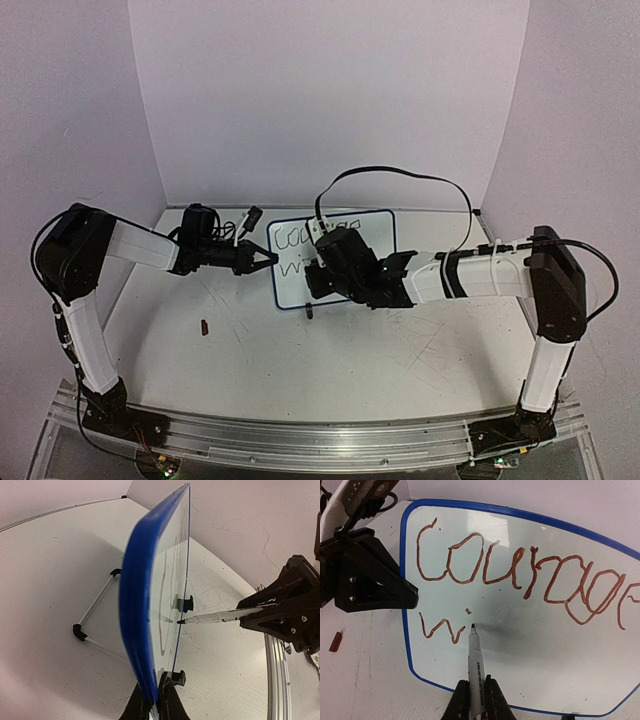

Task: Write a sentence on the whiteboard

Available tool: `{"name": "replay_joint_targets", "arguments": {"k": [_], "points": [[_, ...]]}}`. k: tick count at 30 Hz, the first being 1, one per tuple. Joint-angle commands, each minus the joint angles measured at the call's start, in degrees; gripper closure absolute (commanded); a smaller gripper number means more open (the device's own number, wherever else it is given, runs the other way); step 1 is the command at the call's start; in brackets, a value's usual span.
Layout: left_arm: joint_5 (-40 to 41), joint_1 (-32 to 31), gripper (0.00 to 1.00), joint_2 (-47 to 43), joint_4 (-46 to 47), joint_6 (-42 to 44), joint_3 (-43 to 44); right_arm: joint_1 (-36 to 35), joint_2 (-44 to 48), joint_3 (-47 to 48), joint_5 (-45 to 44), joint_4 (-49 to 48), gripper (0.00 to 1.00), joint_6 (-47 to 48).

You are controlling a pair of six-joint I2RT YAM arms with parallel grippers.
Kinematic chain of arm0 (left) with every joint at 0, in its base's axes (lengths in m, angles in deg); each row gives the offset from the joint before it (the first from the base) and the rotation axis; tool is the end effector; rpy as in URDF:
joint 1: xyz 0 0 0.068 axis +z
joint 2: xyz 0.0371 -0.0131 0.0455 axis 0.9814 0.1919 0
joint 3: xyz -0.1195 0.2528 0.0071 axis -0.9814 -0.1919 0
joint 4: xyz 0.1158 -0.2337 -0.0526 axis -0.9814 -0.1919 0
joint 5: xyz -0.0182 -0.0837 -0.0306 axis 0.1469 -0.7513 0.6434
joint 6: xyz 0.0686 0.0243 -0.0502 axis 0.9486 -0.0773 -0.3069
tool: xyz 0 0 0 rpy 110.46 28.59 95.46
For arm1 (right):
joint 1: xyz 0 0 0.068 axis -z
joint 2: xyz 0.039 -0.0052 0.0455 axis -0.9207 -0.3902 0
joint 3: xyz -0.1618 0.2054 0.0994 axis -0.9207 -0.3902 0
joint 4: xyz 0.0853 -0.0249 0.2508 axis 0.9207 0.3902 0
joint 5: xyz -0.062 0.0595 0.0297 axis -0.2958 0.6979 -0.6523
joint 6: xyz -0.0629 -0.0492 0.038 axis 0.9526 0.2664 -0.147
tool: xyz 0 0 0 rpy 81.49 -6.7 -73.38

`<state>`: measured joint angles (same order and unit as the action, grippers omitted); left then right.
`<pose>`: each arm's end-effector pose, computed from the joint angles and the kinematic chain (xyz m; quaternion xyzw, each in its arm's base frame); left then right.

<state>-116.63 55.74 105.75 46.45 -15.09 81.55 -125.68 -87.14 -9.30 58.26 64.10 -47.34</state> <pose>0.3607 -0.2203 0.1636 0.3538 0.7235 -0.4593 0.3748 0.2721 0.3936 0.2130 -0.2488 0.8191 0.1629 0.4905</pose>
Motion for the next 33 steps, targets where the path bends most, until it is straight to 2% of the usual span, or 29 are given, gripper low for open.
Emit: {"name": "replay_joint_targets", "arguments": {"k": [1, 23, 33], "points": [[8.98, 0.41, 1.0, -0.83, -3.54, 4.76, 0.92, 0.0, -0.78, 1.35, -0.9, 0.61, 1.0, -1.22], [8.95, 0.4, 1.0, -1.19, -3.63, 4.76, 0.75, -0.19, -2.86, 3.46, -0.89, 1.51, 1.0, -1.64], [8.91, 0.39, 1.0, -1.14, -3.59, 4.77, 0.89, -1.07, -1.37, 1.35, -1.04, 2.74, 1.0, -2.2]]}}
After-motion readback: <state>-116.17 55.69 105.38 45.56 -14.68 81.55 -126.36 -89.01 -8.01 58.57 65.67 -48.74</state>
